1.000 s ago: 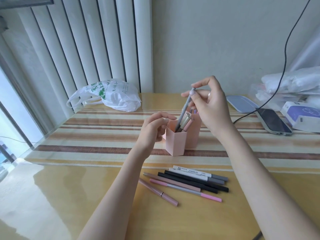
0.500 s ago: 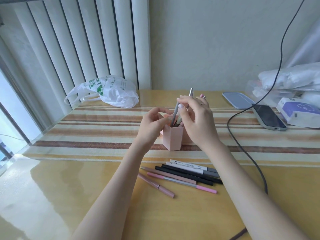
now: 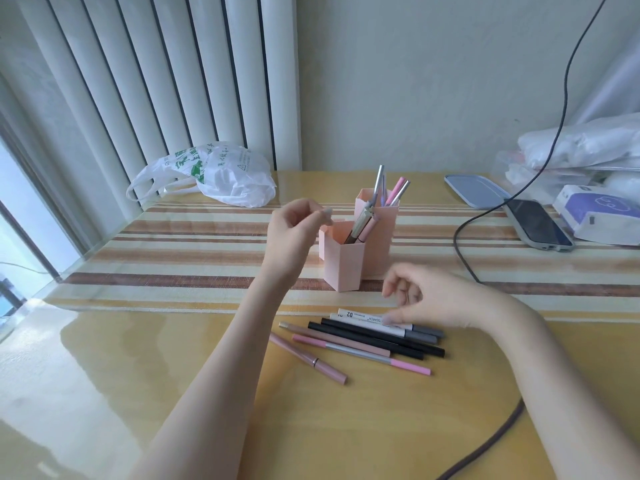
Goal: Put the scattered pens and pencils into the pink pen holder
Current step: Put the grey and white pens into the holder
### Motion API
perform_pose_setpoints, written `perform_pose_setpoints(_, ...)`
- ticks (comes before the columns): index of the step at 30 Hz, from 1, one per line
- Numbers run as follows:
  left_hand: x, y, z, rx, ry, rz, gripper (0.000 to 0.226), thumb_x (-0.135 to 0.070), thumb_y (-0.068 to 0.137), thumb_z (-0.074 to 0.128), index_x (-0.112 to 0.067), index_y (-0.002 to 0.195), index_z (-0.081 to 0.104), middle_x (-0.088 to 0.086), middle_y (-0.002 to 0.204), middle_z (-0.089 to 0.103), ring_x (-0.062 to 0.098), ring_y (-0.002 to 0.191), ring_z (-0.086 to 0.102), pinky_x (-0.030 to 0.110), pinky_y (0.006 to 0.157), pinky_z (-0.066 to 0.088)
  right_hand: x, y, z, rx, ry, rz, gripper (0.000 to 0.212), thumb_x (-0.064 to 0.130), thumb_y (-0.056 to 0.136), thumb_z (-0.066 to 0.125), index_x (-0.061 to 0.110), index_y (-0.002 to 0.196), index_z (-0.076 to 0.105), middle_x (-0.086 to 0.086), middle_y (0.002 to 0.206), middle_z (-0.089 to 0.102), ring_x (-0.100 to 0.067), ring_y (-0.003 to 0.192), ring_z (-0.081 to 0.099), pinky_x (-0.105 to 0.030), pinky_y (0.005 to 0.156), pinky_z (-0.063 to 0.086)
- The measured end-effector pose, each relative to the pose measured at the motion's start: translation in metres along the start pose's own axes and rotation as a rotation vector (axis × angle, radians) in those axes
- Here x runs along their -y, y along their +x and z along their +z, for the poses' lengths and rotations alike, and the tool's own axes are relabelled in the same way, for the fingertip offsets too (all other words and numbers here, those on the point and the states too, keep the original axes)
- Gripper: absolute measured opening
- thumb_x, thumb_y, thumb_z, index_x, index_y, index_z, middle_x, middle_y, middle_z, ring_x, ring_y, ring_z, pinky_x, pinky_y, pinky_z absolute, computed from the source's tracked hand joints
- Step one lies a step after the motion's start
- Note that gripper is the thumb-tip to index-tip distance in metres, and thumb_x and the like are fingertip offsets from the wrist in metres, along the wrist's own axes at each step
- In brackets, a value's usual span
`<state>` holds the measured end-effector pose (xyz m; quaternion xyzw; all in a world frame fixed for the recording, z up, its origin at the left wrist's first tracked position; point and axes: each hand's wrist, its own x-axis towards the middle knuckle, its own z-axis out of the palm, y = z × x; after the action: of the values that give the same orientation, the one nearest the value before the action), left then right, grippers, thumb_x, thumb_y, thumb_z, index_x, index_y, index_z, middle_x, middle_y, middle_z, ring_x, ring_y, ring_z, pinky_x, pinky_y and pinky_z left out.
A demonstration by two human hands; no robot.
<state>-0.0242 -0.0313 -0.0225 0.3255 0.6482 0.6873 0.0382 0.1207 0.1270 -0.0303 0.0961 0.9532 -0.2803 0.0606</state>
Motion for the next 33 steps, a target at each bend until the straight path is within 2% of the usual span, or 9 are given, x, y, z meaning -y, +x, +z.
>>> perform_pose_setpoints(4, -0.008, -0.008, 0.004, 0.054, 0.219, 0.155, 0.031, -0.017, 0.077, 0.059, -0.003, 0.049, 0.059, -0.007, 0.037, 0.038, 0.006, 0.042, 0.033, 0.022, 0.044, 0.027, -0.004, 0.0, 0.002, 0.15, -0.122, 0.085, 0.022, 0.047, 0.078, 0.07, 0.036, 0.085, 0.052, 0.014, 0.079, 0.053, -0.001, 0.062, 0.047, -0.015, 0.052, 0.034)
perform_pose_setpoints(6, -0.008, -0.015, 0.01, 0.064, 0.511, 0.262, 0.036, -0.021, 0.075, 0.058, -0.009, 0.043, 0.048, 0.0, 0.04, 0.033, 0.015, 0.044, 0.03, 0.028, 0.045, 0.023, -0.003, 0.0, 0.003, 0.153, -0.157, 0.085, 0.02, 0.046, 0.079, 0.07, 0.035, 0.081, 0.052, 0.014, 0.075, 0.051, -0.001, 0.058, 0.045, -0.013, 0.047, 0.032)
perform_pose_setpoints(9, -0.01, -0.024, 0.019, 0.141, 0.798, 0.41, 0.038, -0.026, 0.075, 0.056, -0.018, 0.045, 0.035, -0.004, 0.041, 0.028, 0.022, 0.044, 0.03, 0.025, 0.046, 0.021, 0.0, 0.002, 0.009, 0.149, -0.169, 0.056, 0.019, 0.043, 0.077, 0.069, 0.034, 0.077, 0.052, 0.013, 0.074, 0.051, -0.004, 0.059, 0.047, -0.02, 0.053, 0.036)
perform_pose_setpoints(14, -0.008, -0.026, 0.022, 0.246, 0.9, 0.468, 0.035, -0.031, 0.08, 0.053, -0.014, 0.051, 0.062, -0.002, 0.044, 0.048, 0.025, 0.045, 0.047, 0.024, 0.046, 0.035, 0.002, 0.0, 0.008, 0.073, -0.045, 0.0, 0.02, 0.046, 0.075, 0.073, 0.032, 0.071, 0.06, 0.015, 0.059, 0.056, 0.008, 0.045, 0.05, -0.009, 0.041, 0.034)
perform_pose_setpoints(18, -0.009, -0.029, 0.028, 0.373, 1.002, 0.476, 0.035, -0.04, 0.088, 0.055, -0.019, 0.062, 0.066, -0.004, 0.059, 0.065, 0.021, 0.057, 0.06, 0.026, 0.047, 0.043, -0.005, -0.001, 0.0, -0.047, 0.147, -0.022, 0.013, 0.041, 0.081, 0.069, 0.028, 0.081, 0.065, 0.009, 0.071, 0.072, -0.01, 0.07, 0.067, -0.028, 0.067, 0.054)
perform_pose_setpoints(22, -0.01, -0.029, 0.029, 0.467, 1.07, 0.406, 0.039, -0.055, 0.09, 0.044, -0.026, 0.067, 0.057, -0.006, 0.06, 0.053, 0.016, 0.053, 0.047, 0.025, 0.044, 0.027, -0.013, -0.005, -0.01, -0.179, 0.322, -0.106, 0.023, 0.054, 0.075, 0.068, 0.031, 0.078, 0.07, 0.008, 0.067, 0.071, -0.006, 0.056, 0.06, -0.029, 0.066, 0.052)
perform_pose_setpoints(24, -0.012, -0.029, 0.028, 0.512, 0.937, 0.343, 0.032, -0.048, 0.093, 0.046, -0.025, 0.071, 0.047, -0.009, 0.059, 0.045, 0.01, 0.052, 0.044, 0.027, 0.045, 0.029, -0.013, -0.005, -0.013, -0.241, 0.482, -0.166, 0.013, 0.042, 0.076, 0.072, 0.03, 0.077, 0.072, 0.004, 0.064, 0.071, -0.008, 0.056, 0.06, -0.025, 0.062, 0.05)
perform_pose_setpoints(29, -0.02, -0.029, 0.029, 0.253, 0.795, 0.488, 0.023, -0.031, 0.099, 0.041, -0.016, 0.084, 0.048, -0.01, 0.055, 0.038, 0.025, 0.055, 0.042, 0.032, 0.048, 0.029, 0.001, -0.005, -0.022, -0.542, 0.861, -0.316, 0.028, 0.024, 0.065, 0.079, 0.018, 0.089, 0.068, 0.002, 0.068, 0.07, -0.013, 0.048, 0.057, -0.019, 0.045, 0.045)
perform_pose_setpoints(33, -0.024, -0.029, 0.028, 0.047, 0.66, 0.522, 0.022, -0.029, 0.099, 0.035, -0.014, 0.094, 0.05, -0.007, 0.055, 0.047, 0.026, 0.049, 0.044, 0.034, 0.044, 0.033, 0.024, -0.006, -0.023, -0.65, 1.113, -0.425, 0.018, 0.012, 0.068, 0.074, 0.009, 0.081, 0.062, 0.001, 0.067, 0.068, -0.014, 0.054, 0.062, -0.025, 0.057, 0.056)
